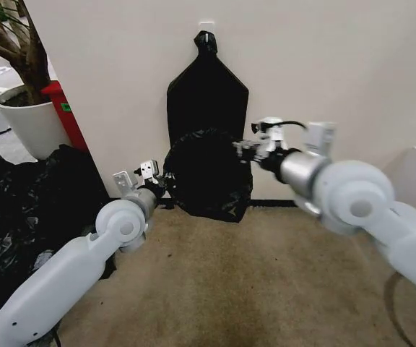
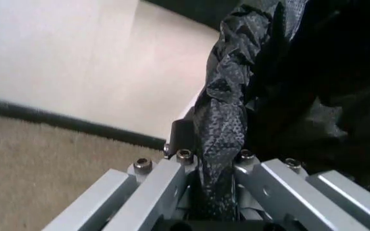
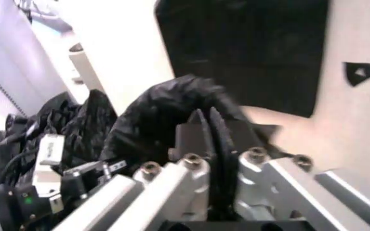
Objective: Place the garbage bag over the trash bin.
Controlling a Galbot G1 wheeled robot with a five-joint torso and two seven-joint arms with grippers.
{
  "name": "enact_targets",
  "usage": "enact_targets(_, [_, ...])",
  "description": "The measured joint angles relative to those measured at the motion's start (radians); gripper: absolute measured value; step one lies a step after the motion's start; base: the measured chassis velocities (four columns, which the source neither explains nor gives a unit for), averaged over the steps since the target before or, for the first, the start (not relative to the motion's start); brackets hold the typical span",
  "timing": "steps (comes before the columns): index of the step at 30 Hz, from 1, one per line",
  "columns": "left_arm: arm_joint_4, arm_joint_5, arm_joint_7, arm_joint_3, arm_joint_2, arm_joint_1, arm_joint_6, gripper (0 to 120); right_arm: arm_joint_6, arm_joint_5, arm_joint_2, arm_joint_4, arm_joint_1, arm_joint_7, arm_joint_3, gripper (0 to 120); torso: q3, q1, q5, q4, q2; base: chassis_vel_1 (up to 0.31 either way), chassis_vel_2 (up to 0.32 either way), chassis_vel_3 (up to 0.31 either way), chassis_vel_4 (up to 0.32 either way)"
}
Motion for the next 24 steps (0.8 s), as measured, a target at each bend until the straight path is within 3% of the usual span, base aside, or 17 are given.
enact_targets(3, [0.005, -0.061, -0.010, -0.015, 0.003, 0.004, -0.002, 1, 0.029, 0.004, -0.014, 0.022, -0.081, -0.004, 0.063, 13, 0.000, 0.000, -0.0001, 0.0002, 0.000, 0.000, 0.000, 0.000, 0.000])
enact_targets(7, [0.025, -0.245, -0.042, -0.059, 0.003, 0.002, -0.019, 1, 0.076, 0.038, 0.003, 0.083, -0.347, -0.006, 0.260, 32, 0.000, 0.000, 0.0001, 0.0004, 0.000, 0.000, 0.000, 0.000, 0.000])
enact_targets(9, [0.029, -0.277, -0.050, -0.065, 0.002, 0.000, -0.023, 1, 0.079, 0.037, 0.008, 0.089, -0.406, -0.021, 0.305, 33, 0.000, 0.000, 0.0002, 0.0000, 0.000, 0.000, 0.000, 0.000, 0.000])
enact_targets(14, [0.054, -0.406, -0.089, -0.072, -0.012, -0.014, -0.037, 1, 0.050, 0.046, 0.065, 0.081, -0.712, -0.159, 0.506, 55, 0.000, 0.000, 0.0001, -0.0004, 0.000, 0.000, 0.000, 0.000, 0.000])
enact_targets(18, [0.066, -0.458, -0.113, -0.072, -0.028, -0.027, -0.042, 1, 0.032, 0.099, 0.114, 0.070, -0.773, -0.173, 0.518, 68, 0.000, 0.000, 0.0000, -0.0003, 0.000, 0.000, 0.000, 0.000, 0.000])
enact_targets(24, [0.073, -0.491, -0.128, -0.065, -0.046, -0.039, -0.051, 1, 0.040, 0.221, 0.190, 0.076, -0.745, -0.100, 0.476, 91, 0.000, 0.000, -0.0004, 0.0000, 0.000, 0.000, 0.000, 0.000, 0.000])
